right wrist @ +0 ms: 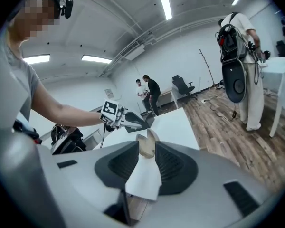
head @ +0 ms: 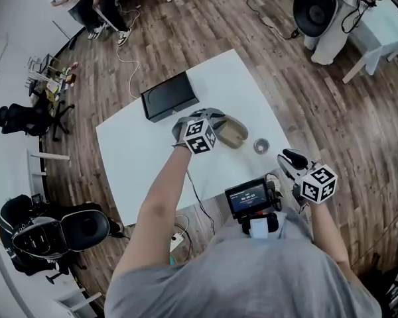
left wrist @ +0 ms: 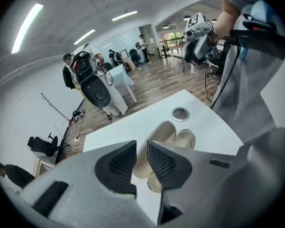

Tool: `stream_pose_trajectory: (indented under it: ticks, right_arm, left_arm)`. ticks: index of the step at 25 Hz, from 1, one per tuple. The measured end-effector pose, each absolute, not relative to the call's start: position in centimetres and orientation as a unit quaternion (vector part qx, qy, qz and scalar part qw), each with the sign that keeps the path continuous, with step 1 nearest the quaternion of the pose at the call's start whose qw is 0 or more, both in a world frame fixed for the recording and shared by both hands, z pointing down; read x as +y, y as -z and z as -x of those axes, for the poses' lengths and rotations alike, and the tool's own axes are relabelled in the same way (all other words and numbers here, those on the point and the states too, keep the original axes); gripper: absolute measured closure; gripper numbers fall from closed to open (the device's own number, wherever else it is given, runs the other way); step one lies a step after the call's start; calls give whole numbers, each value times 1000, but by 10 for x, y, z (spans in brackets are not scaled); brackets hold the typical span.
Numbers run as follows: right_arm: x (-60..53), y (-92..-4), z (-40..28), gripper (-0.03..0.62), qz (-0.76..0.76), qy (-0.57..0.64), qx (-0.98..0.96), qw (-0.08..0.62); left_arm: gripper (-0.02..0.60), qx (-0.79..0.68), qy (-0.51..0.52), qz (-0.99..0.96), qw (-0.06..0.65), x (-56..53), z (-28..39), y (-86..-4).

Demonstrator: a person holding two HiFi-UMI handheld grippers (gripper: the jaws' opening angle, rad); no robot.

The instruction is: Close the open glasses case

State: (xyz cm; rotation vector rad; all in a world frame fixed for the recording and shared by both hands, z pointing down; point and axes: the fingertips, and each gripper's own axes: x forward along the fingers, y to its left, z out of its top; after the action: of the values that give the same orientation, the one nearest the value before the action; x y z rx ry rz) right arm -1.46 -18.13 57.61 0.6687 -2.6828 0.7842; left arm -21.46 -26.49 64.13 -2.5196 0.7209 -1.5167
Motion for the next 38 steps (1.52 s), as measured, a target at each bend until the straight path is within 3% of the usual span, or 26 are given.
stream_pose_trajectory:
  ticks: [7, 19, 30, 38]
  right_arm:
    - [-178, -594, -45, 511, -271, -287, -914, 97]
    - [-186, -574, -47, 511, -305, -302, -899, 86]
    - [-188, -567, -37, 511, -298, -302, -902, 83]
    - [-178, -564, -24, 511, -271, -296, -911, 89]
  left_arm:
    - [528, 169, 583, 783, 137, -263, 178, -700]
    - [533, 132, 651, 709, 236, -282, 205, -701]
    - [545, 195, 648, 678, 287, -246, 220, -667]
    - [543, 260, 633, 676, 273, -208, 222, -664]
